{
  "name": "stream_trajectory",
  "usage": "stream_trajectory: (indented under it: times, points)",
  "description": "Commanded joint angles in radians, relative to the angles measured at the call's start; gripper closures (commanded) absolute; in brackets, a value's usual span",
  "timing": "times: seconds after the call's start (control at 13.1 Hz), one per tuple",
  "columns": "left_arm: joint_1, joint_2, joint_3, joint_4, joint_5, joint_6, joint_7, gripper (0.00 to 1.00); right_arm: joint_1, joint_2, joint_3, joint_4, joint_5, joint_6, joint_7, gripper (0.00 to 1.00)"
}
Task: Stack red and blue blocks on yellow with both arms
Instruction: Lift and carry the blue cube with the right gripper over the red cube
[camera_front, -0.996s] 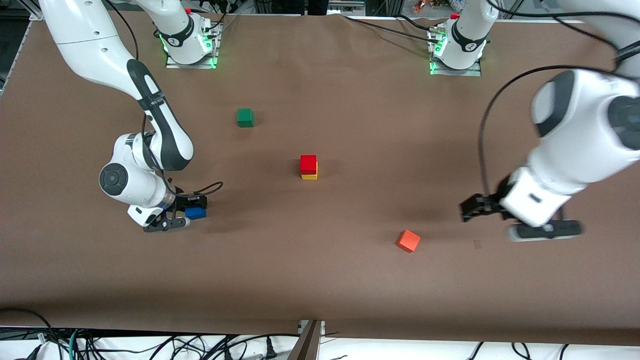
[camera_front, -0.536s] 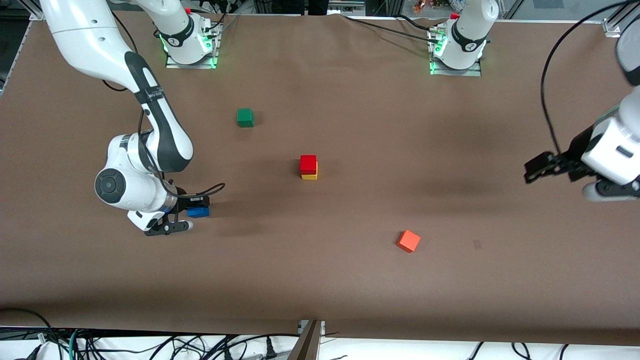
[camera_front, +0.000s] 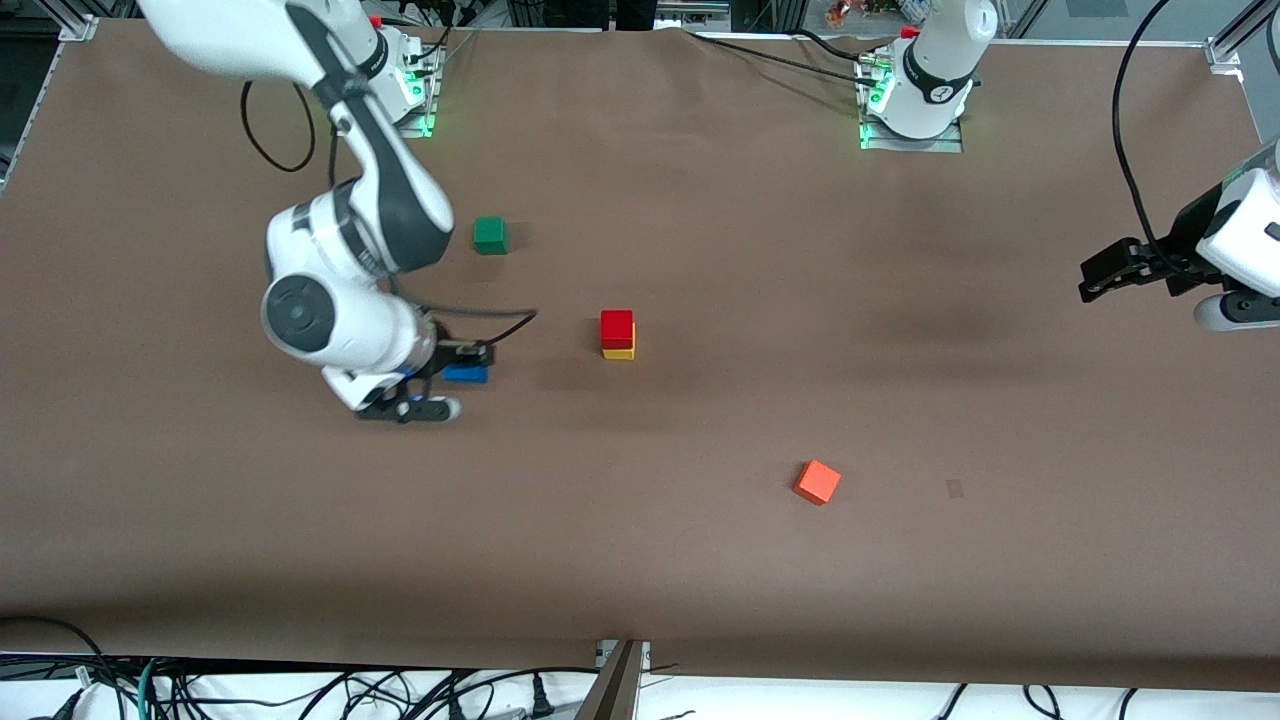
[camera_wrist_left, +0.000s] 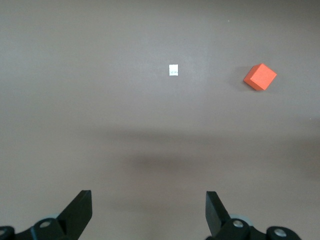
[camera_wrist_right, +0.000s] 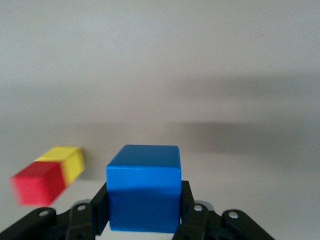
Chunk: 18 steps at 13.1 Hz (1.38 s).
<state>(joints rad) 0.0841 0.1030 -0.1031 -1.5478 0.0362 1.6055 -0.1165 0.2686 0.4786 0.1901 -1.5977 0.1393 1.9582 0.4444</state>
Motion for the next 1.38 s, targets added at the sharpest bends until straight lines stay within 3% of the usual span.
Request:
stream_trajectory:
  times: [0.0,0.15,0.38,0.46,0.61,0.69,1.3]
  points:
    - [0.011,0.004,-0.004,-0.008,-0.024,0.011,0.031,0.0,-0.006,-0.081,0.096,-0.059,0.013,-0.012,0.172,0.72]
    - [0.02,0.007,-0.001,-0.003,-0.025,0.013,0.032,0.0,-0.003,-0.086,0.164,-0.07,0.011,0.008,0.308,0.72]
    - [0.019,0.021,-0.004,0.018,-0.025,0.013,0.017,0.0,0.055,-0.075,0.172,-0.087,-0.012,0.103,0.329,0.72]
    - [0.016,0.023,-0.004,0.031,-0.025,0.013,0.015,0.0,0.081,-0.068,0.172,-0.085,-0.051,0.107,0.326,0.72]
    - [0.022,0.04,-0.004,0.046,-0.027,0.013,0.017,0.0,0.148,-0.036,0.17,-0.081,-0.227,0.114,0.329,0.72]
    - [0.022,0.041,-0.003,0.046,-0.027,0.013,0.015,0.0,0.153,-0.019,0.17,-0.074,-0.257,0.135,0.329,0.72]
    - [0.022,0.043,-0.003,0.049,-0.027,0.013,0.015,0.0,0.162,0.107,0.17,-0.002,-0.261,0.243,0.327,0.71]
